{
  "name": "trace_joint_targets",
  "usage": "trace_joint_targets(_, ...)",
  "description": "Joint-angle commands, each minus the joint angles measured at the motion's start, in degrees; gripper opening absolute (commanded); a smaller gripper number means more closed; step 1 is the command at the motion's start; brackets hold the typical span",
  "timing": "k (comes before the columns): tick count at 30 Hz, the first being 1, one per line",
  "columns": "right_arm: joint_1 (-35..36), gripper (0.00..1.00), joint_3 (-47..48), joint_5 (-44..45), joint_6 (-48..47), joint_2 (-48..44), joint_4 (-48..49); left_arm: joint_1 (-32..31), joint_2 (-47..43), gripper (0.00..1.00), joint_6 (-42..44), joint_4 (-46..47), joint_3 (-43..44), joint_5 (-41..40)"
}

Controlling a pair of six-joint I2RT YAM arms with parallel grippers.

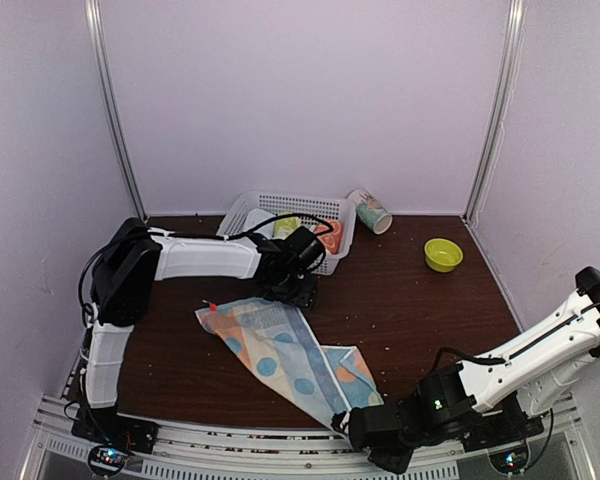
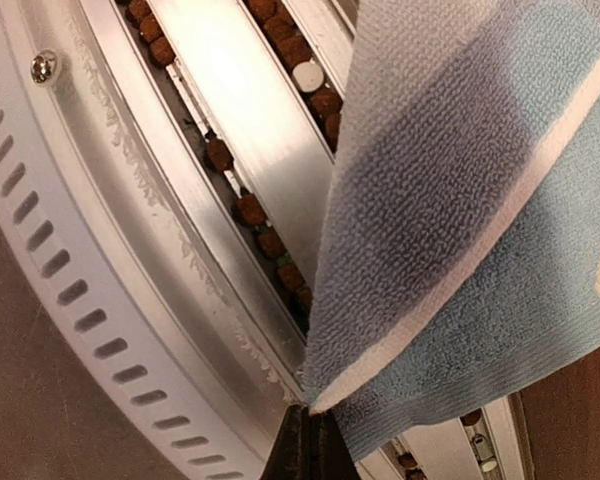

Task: Roll the towels
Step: Pick up the towel from the center of the board.

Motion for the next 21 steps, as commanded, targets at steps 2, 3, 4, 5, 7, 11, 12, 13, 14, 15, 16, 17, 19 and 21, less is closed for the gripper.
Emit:
trace_joint_targets(2, 1.33, 0.00, 1.71, 2.53, 1.08, 0.58, -3.12, -0.11, 5.15, 0.73, 1.18, -4.76, 4.23, -5.72)
trace_joint_targets(3, 1.39, 0.00, 1.91, 2.68, 1.09, 0.61, -3.31, -0.11, 6.19, 0.72, 1.25, -5.67, 5.21, -6.68)
trace_joint_targets(4, 1.51, 0.00, 2.01, 2.73, 1.09, 0.67, -3.44, -0.07, 7.15, 0.72, 1.31, -6.57, 6.06, -7.48)
trace_joint_targets(5, 1.57, 0.00, 2.10, 2.94, 1.14, 0.65, -3.58, -0.11, 8.05, 0.72, 1.36, -7.43, 6.99, -8.16)
trace_joint_targets(7, 1.67, 0.00, 2.12, 3.12, 1.14, 0.68, -3.80, -0.11, 9.32, 0.70, 1.59, -8.49, 8.24, -9.30)
trace_joint_targets(11, 1.81, 0.00, 2.38, 3.62, 1.18, 0.60, -4.31, -0.02, 10.20, 0.58, 1.69, -8.65, 8.34, -10.17)
trace_joint_targets(12, 1.76, 0.00, 2.41, 3.79, 1.26, 0.58, -4.48, -0.02, 10.07, 0.51, 1.68, -8.67, 8.17, -10.20)
trace_joint_targets(13, 1.82, 0.00, 2.41, 3.95, 1.30, 0.55, -4.62, -0.02, 9.85, 0.45, 1.51, -8.65, 7.85, -10.34)
trace_joint_targets(14, 1.77, 0.00, 2.39, 4.01, 1.27, 0.46, -4.72, -0.02, 9.45, 0.38, 1.33, -8.59, 7.51, -10.45)
trace_joint_targets(15, 1.88, 0.00, 2.39, 4.08, 1.33, 0.41, -4.81, -0.02, 8.94, 0.31, 1.16, -8.38, 6.90, -10.55)
trace_joint_targets(16, 1.85, 0.00, 2.41, 4.14, 1.29, 0.36, -4.87, -0.02, 8.21, 0.25, 0.99, -7.86, 5.65, -10.71)
trace_joint_targets(17, 1.89, 0.00, 2.48, 4.20, 1.27, 0.36, -4.89, -0.02, 7.37, 0.18, 0.75, -7.02, 4.51, -10.82)
trace_joint_targets(19, 1.89, 0.00, 2.62, 4.35, 1.30, 0.44, -4.95, -0.03, 5.49, 0.07, 0.40, -5.72, 1.96, -10.79)
trace_joint_targets(21, 1.91, 0.00, 2.80, 4.60, 1.32, 0.51, -5.09, -0.02, 3.82, 0.00, -0.03, -4.33, -0.73, -10.67)
